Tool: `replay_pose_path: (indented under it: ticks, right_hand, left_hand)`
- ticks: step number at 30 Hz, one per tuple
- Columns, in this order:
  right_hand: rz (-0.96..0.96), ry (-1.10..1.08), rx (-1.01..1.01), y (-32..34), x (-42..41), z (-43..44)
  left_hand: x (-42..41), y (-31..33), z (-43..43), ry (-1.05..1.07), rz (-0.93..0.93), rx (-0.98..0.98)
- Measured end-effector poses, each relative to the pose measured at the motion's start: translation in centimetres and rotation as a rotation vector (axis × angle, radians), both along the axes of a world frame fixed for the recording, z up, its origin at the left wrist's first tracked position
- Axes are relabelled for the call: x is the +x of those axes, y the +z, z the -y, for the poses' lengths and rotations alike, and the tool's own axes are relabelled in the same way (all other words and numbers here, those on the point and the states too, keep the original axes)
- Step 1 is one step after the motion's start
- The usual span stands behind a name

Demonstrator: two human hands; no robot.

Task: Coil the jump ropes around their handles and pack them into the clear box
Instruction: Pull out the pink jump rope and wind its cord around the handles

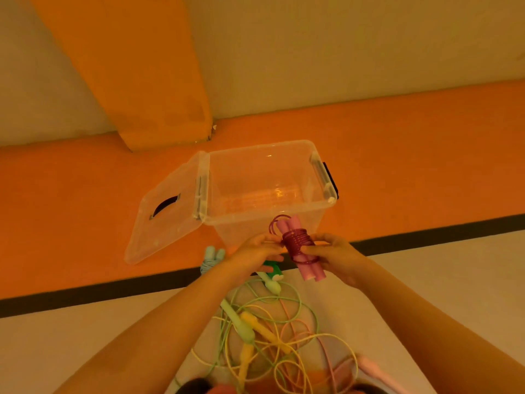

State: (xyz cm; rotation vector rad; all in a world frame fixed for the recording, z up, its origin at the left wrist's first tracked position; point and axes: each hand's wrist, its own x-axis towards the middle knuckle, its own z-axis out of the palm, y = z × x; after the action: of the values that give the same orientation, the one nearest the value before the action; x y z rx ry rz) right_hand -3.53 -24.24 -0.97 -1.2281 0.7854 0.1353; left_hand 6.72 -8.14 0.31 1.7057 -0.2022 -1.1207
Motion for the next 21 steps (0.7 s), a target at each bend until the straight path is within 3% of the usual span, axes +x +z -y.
replay_pose_path:
  ticks: [7,11,17,21]
  right_hand:
    - [-0.109,-0.069,0.040,-12.4,2.6,1.9]
    - [-0.117,-0.086,-0.006,-17.1,4.0,2.6]
    - [-0.148,-0.016,-0.287,-19.2,5.2,2.8]
    - [-0.201,0.157,-0.674,-19.2,5.2,3.4]
  left_hand:
    - [2.5,-12.2,3.4,0.024,-0.119,0.105]
    - [3.3,-15.7,4.8,0.080,-0.167,0.019]
    - [2.9,-16.4,5.7,0.013,-0.125,0.039]
    - [3.4,-16.4,5.1,-0.010,0.033,0.050]
